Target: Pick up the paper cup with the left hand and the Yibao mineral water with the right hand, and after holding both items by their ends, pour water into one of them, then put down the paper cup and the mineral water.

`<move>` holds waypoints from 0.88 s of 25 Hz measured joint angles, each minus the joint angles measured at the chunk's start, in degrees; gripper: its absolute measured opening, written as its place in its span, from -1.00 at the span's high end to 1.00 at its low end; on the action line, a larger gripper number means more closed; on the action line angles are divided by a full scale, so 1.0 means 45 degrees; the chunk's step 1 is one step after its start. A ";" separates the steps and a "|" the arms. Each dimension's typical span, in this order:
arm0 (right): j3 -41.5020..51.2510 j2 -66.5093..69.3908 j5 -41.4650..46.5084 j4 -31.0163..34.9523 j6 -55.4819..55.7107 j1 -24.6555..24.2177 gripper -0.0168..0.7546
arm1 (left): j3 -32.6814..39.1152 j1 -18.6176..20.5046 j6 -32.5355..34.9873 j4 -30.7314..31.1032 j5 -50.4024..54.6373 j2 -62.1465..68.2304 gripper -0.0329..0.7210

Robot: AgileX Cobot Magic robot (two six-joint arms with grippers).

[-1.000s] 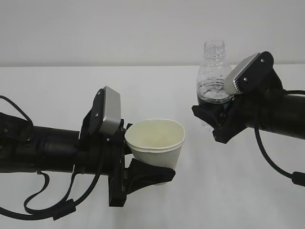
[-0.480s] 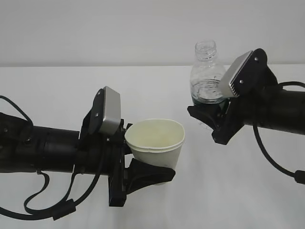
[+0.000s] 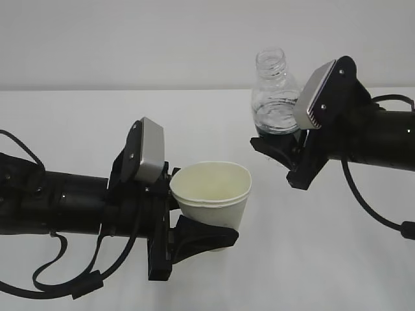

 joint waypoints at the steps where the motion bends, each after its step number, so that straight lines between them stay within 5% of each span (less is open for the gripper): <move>1: 0.0000 0.0000 0.0023 -0.0025 -0.0098 0.0000 -0.30 | 0.0000 0.0000 0.0000 0.0000 0.0000 0.0000 -0.23; 22: 0.0000 0.0000 0.0043 -0.0101 -0.2964 0.0000 -0.30 | 0.0000 0.0000 0.0000 0.0000 0.0000 0.0000 -0.23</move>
